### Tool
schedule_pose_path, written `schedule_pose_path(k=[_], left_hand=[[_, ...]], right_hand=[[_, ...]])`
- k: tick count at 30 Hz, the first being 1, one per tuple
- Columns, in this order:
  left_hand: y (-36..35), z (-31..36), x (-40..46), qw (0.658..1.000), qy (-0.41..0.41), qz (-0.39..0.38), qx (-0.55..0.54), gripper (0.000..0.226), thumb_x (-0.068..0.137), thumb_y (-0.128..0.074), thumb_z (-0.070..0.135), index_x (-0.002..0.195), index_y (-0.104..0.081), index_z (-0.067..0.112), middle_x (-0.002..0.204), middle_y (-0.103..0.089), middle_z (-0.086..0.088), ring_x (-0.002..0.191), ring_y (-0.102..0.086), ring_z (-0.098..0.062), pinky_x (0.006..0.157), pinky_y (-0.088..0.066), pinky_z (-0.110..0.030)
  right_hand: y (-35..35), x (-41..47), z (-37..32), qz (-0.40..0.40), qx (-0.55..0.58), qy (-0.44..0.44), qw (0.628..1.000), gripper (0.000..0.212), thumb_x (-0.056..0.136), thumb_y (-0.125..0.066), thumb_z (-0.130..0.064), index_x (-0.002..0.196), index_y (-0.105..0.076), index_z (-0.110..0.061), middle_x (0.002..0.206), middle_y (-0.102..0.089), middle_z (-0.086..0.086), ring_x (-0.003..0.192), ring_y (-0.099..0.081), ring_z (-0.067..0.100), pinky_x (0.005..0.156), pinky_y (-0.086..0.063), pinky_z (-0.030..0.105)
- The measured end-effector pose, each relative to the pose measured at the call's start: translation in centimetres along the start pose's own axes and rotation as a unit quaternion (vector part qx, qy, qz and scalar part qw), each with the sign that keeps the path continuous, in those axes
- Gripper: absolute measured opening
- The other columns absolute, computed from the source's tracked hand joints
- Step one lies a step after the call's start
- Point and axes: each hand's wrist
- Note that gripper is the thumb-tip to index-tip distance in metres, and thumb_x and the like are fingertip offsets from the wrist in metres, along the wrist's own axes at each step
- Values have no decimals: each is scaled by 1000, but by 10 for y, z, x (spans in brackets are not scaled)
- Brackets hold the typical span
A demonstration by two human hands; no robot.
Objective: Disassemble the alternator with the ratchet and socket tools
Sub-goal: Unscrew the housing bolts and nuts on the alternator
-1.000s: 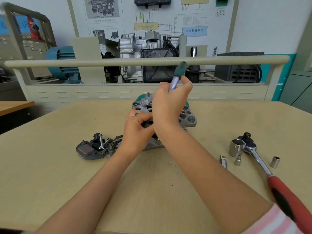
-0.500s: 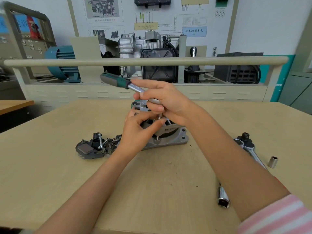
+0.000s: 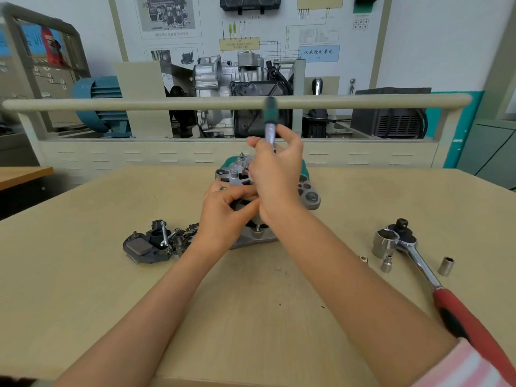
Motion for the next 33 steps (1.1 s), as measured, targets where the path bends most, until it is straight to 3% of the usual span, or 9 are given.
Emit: schedule_pose_path(k=[5, 9, 13, 17, 20, 24, 26, 29, 33], left_hand=[[1, 1, -1, 1000, 5, -13, 7, 40, 76, -64, 1, 69, -59, 39, 59, -55, 35, 82, -39, -6, 73, -33, -26], [0, 2, -1, 1000, -10, -3, 8, 18, 74, -71, 24, 75, -64, 40, 64, -60, 28, 89, -44, -9, 76, -36, -23], [0, 2, -1, 1000, -20, 5, -1, 27, 76, -74, 22, 83, -63, 46, 78, -57, 39, 97, -49, -14, 84, -41, -23], [1, 0, -2, 1000, -16, -2, -15, 29, 78, -73, 22, 87, -64, 48, 81, -54, 40, 102, -51, -18, 89, -41, -22], [2, -1, -1, 999, -16, -16, -26, 27, 78, -72, 19, 87, -66, 44, 84, -57, 39, 105, -51, -18, 92, -43, -26], [2, 0, 0, 1000, -28, -9, -4, 28, 76, -73, 16, 82, -64, 42, 77, -61, 37, 94, -47, 2, 84, -38, -13], [2, -1, 0, 999, -32, -10, 18, 33, 75, -72, 12, 74, -62, 44, 66, -61, 33, 85, -44, -2, 76, -36, -17], [2, -3, 0, 999, -14, -10, 30, 50, 75, -63, 1, 57, -55, 46, 55, -55, 28, 78, -38, -10, 74, -32, -22], [2, -1, -1, 999, -16, -22, 32, 47, 76, -63, 5, 57, -56, 47, 55, -56, 30, 80, -41, -3, 82, -32, -24]], right_hand=[[-7, -1, 0, 51, -49, 23, 997, 26, 91, -46, -1, 110, -40, -18, 90, -64, 8, 52, -40, 10, 50, -35, 24], [7, 9, -9, -128, -98, -35, 986, 27, 91, -48, -1, 114, -54, -12, 76, -68, 0, 43, -31, 9, 37, -27, 17], [19, 20, -18, -324, -75, -114, 936, 27, 93, -48, -2, 116, -59, -12, 76, -70, 1, 39, -33, 4, 36, -25, 13], [24, 28, -22, -416, -94, -143, 893, 28, 94, -44, -3, 112, -60, -17, 79, -71, -1, 41, -36, 0, 41, -24, 12], [25, 29, -22, -426, -86, -145, 889, 29, 94, -43, -4, 115, -59, -16, 79, -71, -2, 41, -36, 0, 41, -25, 11], [20, 17, -15, -309, -58, -94, 944, 24, 94, -47, -5, 115, -58, -9, 75, -69, 0, 40, -34, 2, 38, -28, 12], [11, 5, -5, -142, -18, -31, 989, 22, 94, -49, -6, 114, -54, -11, 70, -64, -2, 38, -36, 1, 37, -29, 14], [-2, -6, 6, 74, 12, 70, 995, 20, 96, -41, -7, 110, -42, -21, 68, -49, -2, 43, -39, 4, 41, -33, 18], [-4, -2, 6, 103, -28, 81, 991, 21, 96, -36, -4, 99, -49, -20, 64, -44, -3, 45, -34, 8, 45, -31, 22]])
Point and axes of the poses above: each hand's wrist, its own x-axis towards the middle knuckle, its own y-axis out of the back of the hand, z = x × y
